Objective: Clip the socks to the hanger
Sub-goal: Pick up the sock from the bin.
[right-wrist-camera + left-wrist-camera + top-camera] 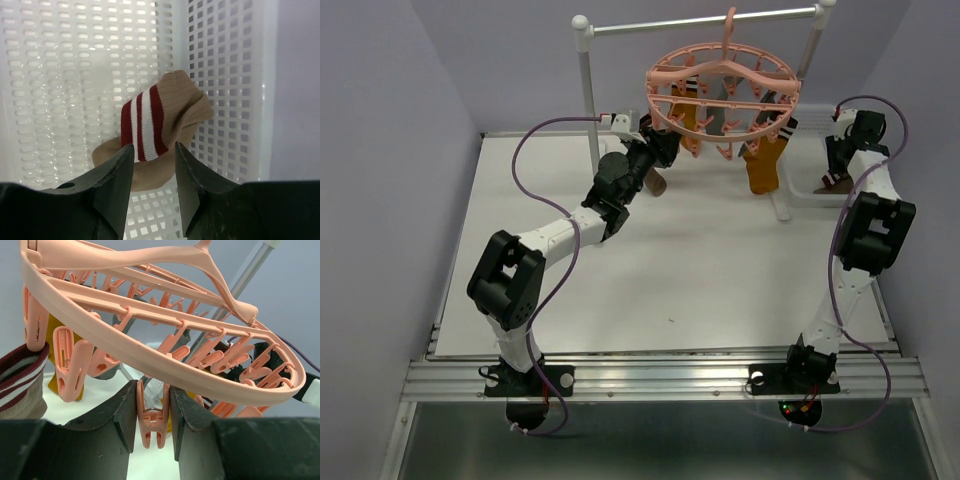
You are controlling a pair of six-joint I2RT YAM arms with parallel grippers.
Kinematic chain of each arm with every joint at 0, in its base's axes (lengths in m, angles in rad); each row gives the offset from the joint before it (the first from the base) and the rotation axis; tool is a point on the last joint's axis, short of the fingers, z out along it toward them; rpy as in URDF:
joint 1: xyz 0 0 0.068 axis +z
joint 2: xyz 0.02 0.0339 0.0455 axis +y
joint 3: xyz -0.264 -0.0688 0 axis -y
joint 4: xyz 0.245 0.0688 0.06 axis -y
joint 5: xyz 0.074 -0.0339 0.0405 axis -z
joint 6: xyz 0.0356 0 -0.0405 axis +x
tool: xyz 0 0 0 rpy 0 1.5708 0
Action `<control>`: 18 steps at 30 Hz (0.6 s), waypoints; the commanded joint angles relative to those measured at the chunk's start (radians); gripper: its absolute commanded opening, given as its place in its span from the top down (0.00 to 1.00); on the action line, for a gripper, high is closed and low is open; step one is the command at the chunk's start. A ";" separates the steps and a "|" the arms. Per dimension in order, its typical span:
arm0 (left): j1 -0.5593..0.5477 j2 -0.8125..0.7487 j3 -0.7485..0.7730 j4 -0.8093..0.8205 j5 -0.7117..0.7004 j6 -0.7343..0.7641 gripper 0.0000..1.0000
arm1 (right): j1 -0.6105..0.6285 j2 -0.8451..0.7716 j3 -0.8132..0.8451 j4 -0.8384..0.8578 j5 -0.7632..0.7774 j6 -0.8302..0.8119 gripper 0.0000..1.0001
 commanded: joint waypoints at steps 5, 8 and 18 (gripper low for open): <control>-0.004 -0.001 0.028 0.065 0.008 -0.014 1.00 | -0.002 0.040 0.022 -0.085 -0.233 -0.127 0.55; -0.004 0.004 0.029 0.067 0.011 -0.019 1.00 | -0.002 0.103 0.070 -0.079 -0.201 -0.081 0.55; -0.004 0.010 0.037 0.062 -0.004 -0.013 1.00 | -0.002 0.168 0.125 -0.023 0.046 0.032 0.55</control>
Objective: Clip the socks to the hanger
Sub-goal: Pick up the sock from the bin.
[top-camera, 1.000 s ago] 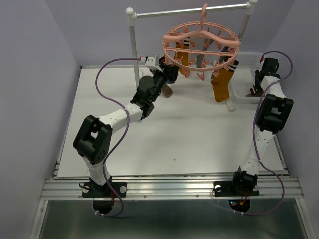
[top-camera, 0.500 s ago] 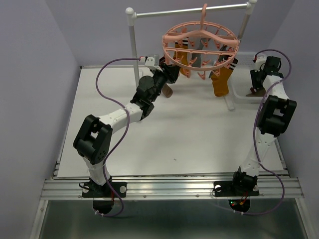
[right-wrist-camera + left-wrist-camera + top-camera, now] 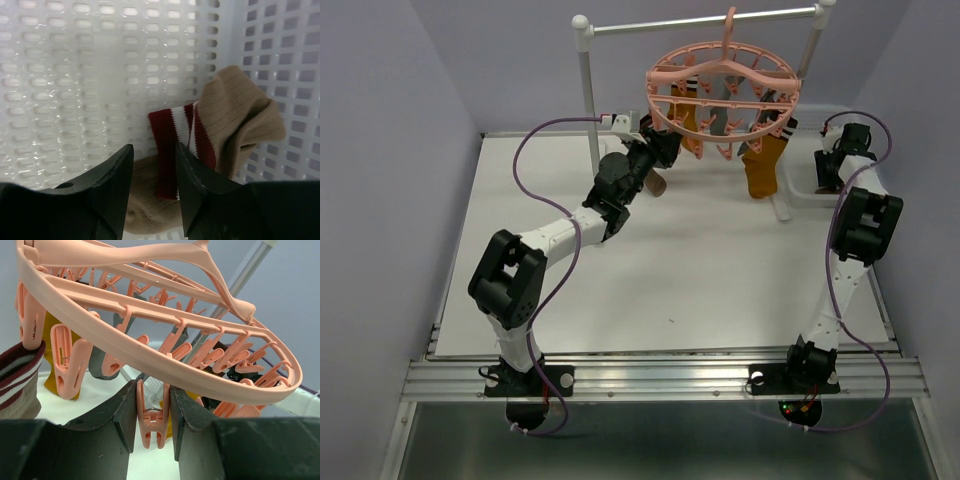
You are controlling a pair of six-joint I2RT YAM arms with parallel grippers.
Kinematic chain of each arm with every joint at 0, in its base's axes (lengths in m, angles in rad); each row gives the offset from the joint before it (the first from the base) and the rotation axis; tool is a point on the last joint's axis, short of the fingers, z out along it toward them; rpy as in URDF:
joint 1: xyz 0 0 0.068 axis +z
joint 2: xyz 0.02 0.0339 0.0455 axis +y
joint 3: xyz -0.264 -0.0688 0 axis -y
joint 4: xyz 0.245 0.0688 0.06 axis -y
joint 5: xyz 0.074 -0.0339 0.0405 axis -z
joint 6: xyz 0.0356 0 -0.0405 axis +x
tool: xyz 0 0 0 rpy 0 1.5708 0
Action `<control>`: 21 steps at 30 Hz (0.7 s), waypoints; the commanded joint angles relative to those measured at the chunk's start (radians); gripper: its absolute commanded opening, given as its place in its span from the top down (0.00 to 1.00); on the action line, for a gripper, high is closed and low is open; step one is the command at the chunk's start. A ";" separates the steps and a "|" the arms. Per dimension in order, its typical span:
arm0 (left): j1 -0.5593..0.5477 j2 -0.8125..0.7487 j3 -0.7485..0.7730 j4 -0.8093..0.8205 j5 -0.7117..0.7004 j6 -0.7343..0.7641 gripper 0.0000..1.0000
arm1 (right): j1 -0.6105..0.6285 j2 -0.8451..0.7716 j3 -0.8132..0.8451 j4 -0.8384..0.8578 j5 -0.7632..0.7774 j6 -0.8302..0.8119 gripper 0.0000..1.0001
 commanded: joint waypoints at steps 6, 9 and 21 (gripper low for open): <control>-0.005 0.023 0.058 0.045 -0.011 0.007 1.00 | -0.002 -0.080 -0.025 0.040 0.086 0.028 0.52; -0.005 0.027 0.065 0.044 -0.011 0.010 1.00 | -0.002 -0.111 -0.033 0.034 0.074 0.012 0.51; -0.004 0.036 0.077 0.039 -0.019 0.035 1.00 | -0.002 -0.146 -0.130 0.073 0.156 -0.082 0.52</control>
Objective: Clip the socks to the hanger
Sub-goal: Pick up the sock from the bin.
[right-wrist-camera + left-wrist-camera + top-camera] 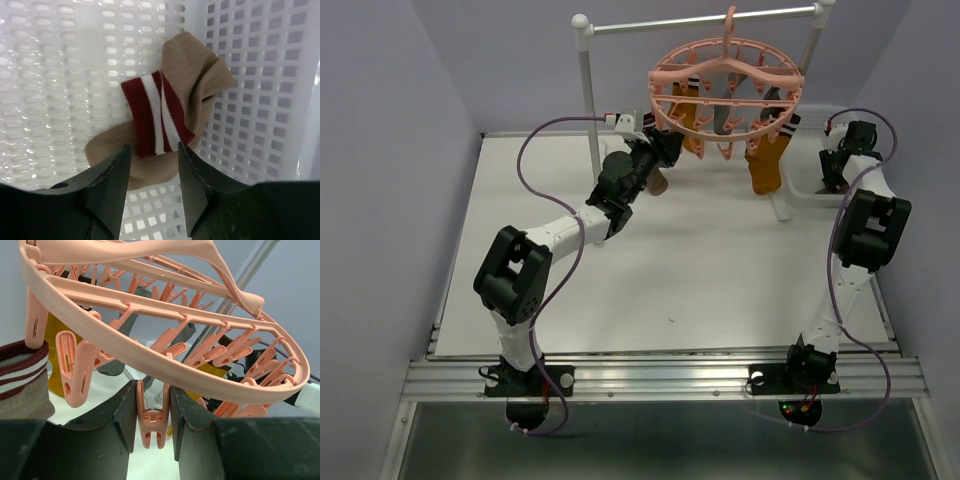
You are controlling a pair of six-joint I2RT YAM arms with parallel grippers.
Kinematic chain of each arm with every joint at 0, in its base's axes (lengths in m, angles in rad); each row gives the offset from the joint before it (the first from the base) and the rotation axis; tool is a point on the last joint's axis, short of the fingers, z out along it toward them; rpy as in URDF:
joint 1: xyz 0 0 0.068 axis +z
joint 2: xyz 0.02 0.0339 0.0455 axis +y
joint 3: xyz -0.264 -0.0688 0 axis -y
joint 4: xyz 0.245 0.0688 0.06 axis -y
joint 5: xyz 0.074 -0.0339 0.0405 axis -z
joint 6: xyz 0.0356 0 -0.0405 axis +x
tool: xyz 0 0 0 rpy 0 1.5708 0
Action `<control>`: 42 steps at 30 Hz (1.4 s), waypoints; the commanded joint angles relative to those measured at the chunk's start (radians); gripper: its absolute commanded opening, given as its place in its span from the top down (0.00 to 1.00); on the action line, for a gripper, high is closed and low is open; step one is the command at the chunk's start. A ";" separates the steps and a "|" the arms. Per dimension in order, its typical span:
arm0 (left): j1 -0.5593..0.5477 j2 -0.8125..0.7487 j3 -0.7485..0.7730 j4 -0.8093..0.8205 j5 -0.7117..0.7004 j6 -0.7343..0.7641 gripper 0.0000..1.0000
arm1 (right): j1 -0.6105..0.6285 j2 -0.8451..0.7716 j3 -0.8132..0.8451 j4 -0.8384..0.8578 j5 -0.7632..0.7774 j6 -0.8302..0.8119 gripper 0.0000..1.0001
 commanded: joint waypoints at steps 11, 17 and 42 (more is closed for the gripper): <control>-0.005 0.004 0.078 -0.002 -0.010 0.044 1.00 | -0.002 0.090 0.036 0.088 0.030 -0.033 0.52; -0.004 0.013 0.089 -0.008 -0.002 0.044 1.00 | -0.002 0.158 0.087 0.091 -0.004 -0.012 0.57; -0.004 -0.007 0.083 -0.005 0.010 0.021 1.00 | -0.002 -0.196 -0.108 0.189 -0.263 0.529 0.99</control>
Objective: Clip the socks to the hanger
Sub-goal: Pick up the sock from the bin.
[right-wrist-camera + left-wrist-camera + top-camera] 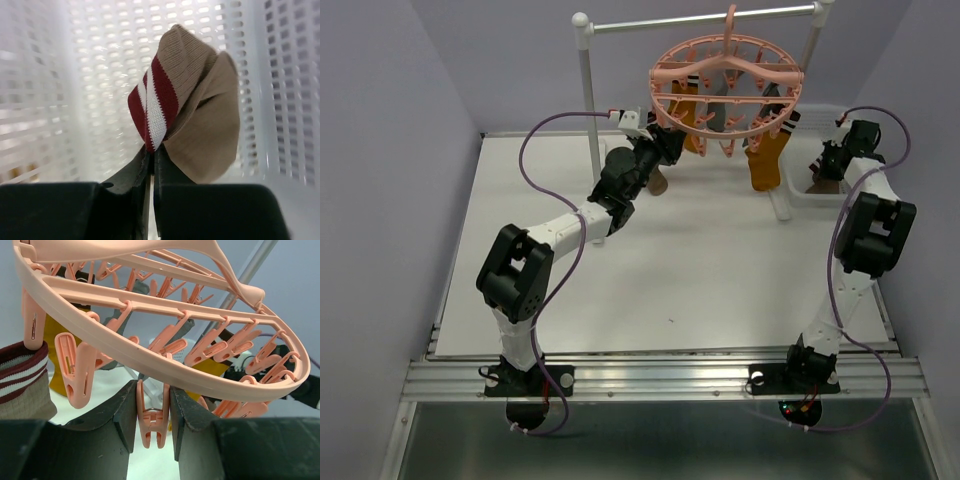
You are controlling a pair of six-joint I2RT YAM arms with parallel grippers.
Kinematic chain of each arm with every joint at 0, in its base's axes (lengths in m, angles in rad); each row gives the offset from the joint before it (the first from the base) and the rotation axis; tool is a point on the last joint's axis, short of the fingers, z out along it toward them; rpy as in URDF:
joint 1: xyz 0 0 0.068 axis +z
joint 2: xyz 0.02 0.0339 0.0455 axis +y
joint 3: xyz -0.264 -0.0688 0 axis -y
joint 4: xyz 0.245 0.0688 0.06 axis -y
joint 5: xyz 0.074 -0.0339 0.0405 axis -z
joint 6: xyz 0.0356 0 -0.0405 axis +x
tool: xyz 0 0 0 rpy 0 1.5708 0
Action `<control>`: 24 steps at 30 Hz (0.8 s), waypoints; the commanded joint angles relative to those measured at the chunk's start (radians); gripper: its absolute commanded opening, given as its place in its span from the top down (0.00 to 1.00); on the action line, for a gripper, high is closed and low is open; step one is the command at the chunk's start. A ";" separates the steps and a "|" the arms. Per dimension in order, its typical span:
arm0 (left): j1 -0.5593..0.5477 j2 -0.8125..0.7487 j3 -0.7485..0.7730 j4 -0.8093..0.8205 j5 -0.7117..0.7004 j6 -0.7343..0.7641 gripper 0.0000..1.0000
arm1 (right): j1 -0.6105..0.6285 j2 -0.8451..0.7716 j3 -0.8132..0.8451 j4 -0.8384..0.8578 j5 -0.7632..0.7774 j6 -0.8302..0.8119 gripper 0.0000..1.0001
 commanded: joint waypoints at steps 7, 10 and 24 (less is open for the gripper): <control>-0.005 -0.031 0.040 0.045 0.008 -0.008 1.00 | -0.002 -0.330 -0.180 0.146 -0.001 0.326 0.99; -0.004 -0.038 0.035 0.045 0.001 -0.005 1.00 | -0.002 -0.399 -0.208 0.174 -0.027 0.372 0.99; -0.005 -0.071 0.034 0.031 -0.056 -0.012 1.00 | -0.002 -0.815 -0.418 0.415 -0.258 0.605 0.99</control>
